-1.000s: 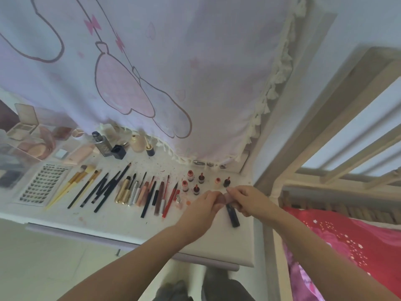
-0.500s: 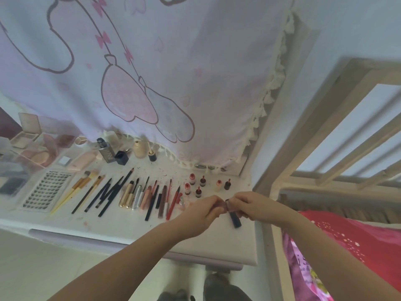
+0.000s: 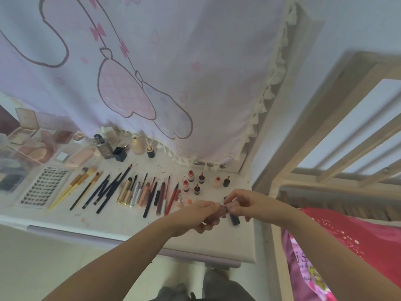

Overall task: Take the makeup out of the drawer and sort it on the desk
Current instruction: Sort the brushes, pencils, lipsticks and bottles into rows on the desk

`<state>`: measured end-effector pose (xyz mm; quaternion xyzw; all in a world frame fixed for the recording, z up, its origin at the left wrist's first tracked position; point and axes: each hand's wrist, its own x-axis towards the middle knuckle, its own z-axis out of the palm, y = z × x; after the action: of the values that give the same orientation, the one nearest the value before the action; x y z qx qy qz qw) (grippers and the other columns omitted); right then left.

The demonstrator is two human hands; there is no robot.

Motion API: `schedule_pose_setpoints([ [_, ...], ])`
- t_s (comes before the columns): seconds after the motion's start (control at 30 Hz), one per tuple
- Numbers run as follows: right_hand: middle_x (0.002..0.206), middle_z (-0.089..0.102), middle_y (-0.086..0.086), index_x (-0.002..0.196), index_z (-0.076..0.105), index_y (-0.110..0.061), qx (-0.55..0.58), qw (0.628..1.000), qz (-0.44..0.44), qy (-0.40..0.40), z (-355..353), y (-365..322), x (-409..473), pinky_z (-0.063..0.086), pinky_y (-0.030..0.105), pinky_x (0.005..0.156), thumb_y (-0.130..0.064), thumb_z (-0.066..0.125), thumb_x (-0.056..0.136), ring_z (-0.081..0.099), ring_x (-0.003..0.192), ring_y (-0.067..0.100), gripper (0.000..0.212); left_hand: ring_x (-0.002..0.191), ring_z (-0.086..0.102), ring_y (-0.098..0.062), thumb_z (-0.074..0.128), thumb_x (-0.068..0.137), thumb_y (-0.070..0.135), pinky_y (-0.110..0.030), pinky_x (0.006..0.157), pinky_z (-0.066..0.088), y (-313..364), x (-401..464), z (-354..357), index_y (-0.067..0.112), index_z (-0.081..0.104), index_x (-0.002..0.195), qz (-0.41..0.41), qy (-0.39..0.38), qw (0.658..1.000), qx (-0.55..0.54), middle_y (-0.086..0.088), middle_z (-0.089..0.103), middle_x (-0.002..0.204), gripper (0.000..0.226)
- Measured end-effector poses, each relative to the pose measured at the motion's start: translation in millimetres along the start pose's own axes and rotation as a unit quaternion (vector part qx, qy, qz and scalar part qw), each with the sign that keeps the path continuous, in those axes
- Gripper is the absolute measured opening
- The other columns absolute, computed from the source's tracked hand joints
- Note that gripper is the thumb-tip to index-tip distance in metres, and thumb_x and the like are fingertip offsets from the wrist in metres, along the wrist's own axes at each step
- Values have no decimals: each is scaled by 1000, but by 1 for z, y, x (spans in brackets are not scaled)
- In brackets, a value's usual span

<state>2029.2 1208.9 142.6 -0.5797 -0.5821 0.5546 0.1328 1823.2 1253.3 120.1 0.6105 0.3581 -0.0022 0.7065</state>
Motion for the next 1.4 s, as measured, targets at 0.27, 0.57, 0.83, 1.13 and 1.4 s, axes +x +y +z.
schedule_pose_setpoints([
  [0.27,79,64,-6,91,60,-19,-25,997,54,-49,-7,2,-2,42,19,60,-41,48,96,54,67,5,26,53,27,-8,31,102,40,-19,49,23,2,7,0,12,56,97,-44,-49,996,-56,4,39,66,37],
  [0.57,104,65,-6,106,52,-21,29,997,71,13,-29,21,-3,53,23,74,-29,59,92,62,91,9,18,60,37,-9,41,99,40,-20,54,30,-35,7,-4,9,51,109,-105,3,962,-251,1,47,72,34],
  [0.83,111,64,-9,112,51,-22,88,982,73,151,9,48,31,49,22,83,-38,46,97,60,105,7,23,93,54,-2,57,93,28,-16,82,43,-35,35,28,22,57,109,-37,260,964,-50,6,60,105,17],
  [1.13,97,57,-10,103,60,-26,-132,954,-17,269,33,71,83,46,26,80,-42,53,92,53,90,12,20,84,54,0,51,94,35,-9,72,41,-60,64,45,29,54,105,-20,425,901,84,7,55,103,12],
  [1.4,105,63,-6,102,61,-27,-262,924,-35,276,45,81,103,35,33,80,-35,56,89,51,105,21,16,88,56,-12,51,94,30,-28,79,48,-67,88,45,25,48,109,-64,468,877,92,7,53,103,16],
])
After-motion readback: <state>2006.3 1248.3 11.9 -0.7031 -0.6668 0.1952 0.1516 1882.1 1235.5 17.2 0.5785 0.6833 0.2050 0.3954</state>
